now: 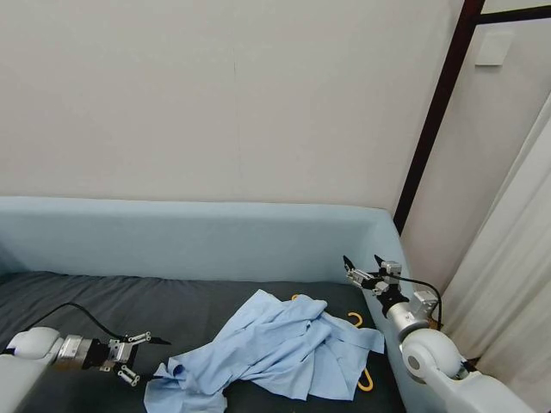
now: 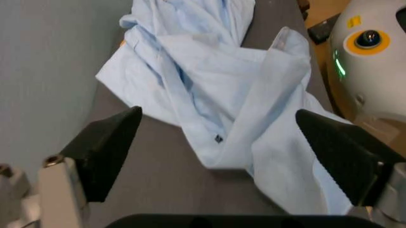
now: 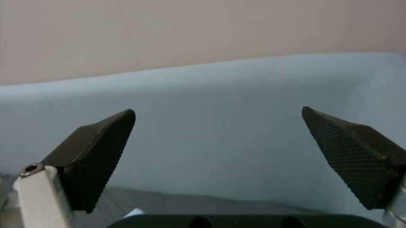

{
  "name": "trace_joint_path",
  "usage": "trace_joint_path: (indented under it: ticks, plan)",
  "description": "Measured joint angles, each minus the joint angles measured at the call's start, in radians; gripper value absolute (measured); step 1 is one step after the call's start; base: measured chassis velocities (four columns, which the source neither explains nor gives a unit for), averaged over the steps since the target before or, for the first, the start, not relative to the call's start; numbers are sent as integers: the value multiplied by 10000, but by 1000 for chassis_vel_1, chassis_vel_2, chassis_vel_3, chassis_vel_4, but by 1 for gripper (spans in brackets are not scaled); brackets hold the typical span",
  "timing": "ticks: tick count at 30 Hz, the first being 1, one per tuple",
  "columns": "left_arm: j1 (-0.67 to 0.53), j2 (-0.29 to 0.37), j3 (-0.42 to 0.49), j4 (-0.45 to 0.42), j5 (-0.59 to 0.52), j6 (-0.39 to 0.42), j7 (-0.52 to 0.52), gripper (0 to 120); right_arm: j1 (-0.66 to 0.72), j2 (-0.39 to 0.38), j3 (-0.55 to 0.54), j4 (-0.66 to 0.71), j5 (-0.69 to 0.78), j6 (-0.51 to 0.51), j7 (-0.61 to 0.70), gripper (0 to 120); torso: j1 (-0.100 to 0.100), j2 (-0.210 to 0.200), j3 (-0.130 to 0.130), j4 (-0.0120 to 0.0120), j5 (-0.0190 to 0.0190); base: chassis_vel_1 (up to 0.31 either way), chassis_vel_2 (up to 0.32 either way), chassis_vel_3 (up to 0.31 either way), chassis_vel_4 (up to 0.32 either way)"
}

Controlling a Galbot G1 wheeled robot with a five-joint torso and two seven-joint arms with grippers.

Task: Pick up the clothes from the sofa and hang them on the clothes hanger.

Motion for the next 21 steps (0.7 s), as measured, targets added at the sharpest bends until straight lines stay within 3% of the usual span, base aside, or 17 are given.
trace_joint_path:
  ticks: [3, 6, 13, 16, 21]
  plan:
    - [238, 180, -499, -170, 297, 88, 58, 100, 555, 142, -536, -314, 213, -184, -349, 100, 1, 0, 1, 1, -5, 0, 0, 0, 0]
    - [644, 253, -1818, -366, -27, 229, -61, 100, 1999, 610, -2120, -1465, 18, -353, -1478, 100, 0, 0, 1, -3, -7, 0, 0, 0, 0]
    - [325, 4, -3218, -242, -505, 913, -871, 100, 3259, 1570, -3793, -3098, -203, -154, -1472, 100, 2, 0, 1, -6, 0, 0, 0, 0, 0]
    - [1100, -221, -4391, -714, -383, 942, -1556, 100, 4128, 2225, -5018, -4112, -264, -141, -1718, 100, 2, 0, 1, -2, -5, 0, 0, 0, 0]
    - [2339, -846, -5622, -1465, -124, 461, -2345, 100, 4808, 3063, -5972, -5429, -820, -312, -2151, 100, 2, 0, 1, 8, -9, 0, 0, 0, 0]
